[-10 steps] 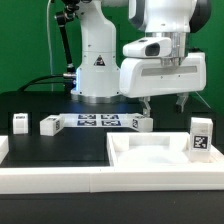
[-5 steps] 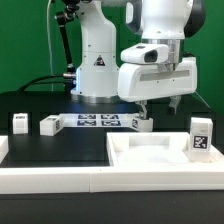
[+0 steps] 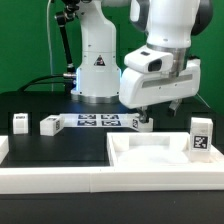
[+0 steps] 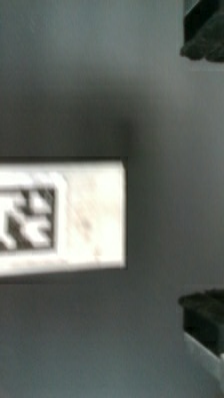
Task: Assemble square table
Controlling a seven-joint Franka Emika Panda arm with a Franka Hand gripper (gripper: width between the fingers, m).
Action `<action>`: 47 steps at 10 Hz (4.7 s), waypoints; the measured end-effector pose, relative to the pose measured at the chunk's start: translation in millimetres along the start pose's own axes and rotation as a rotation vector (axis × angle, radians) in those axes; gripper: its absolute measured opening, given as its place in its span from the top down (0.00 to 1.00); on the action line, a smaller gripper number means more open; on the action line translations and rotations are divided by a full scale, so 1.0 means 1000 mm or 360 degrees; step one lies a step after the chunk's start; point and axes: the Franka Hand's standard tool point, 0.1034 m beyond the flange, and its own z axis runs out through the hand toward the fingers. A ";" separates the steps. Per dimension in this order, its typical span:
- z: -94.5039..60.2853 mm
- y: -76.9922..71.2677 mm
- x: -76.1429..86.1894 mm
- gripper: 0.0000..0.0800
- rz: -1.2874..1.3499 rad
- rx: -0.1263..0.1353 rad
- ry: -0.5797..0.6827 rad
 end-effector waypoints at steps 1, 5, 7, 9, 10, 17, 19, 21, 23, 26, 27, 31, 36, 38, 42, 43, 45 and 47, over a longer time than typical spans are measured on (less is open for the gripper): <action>0.003 0.006 -0.008 0.19 -0.0027 0.0014 -0.0144; 0.000 0.007 -0.016 0.19 -0.0028 0.0045 -0.0555; 0.002 0.006 -0.020 0.19 -0.0008 0.0067 -0.0721; 0.008 0.014 -0.024 0.19 -0.0053 0.0089 -0.0865; 0.008 0.012 -0.029 0.19 -0.0018 0.0099 -0.0980; 0.022 0.017 -0.028 0.19 -0.0032 0.0099 -0.1373; 0.025 0.017 -0.031 0.19 -0.0010 0.0087 -0.1365; 0.029 0.016 -0.033 0.19 0.0004 0.0077 -0.1348; 0.031 0.016 -0.033 0.20 0.0014 0.0072 -0.1342; 0.031 0.016 -0.033 0.40 0.0017 0.0073 -0.1342; 0.030 0.017 -0.033 0.63 0.0019 0.0073 -0.1342; 0.030 0.019 -0.034 0.64 0.0028 0.0079 -0.1341; -0.017 0.048 -0.045 0.64 0.0034 0.0218 -0.1383; -0.016 0.053 -0.040 0.64 0.0046 0.0206 -0.1305; -0.028 0.068 -0.032 0.64 0.0024 0.0184 -0.1023; -0.042 0.079 -0.028 0.64 0.0040 0.0185 -0.0966; -0.069 0.096 -0.017 0.64 0.0079 0.0142 -0.0763; -0.070 0.100 -0.009 0.64 0.0076 0.0084 -0.0546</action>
Offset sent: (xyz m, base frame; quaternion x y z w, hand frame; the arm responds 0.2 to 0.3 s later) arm 0.0000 0.0000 0.0000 0.0000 -0.1938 0.0000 0.9810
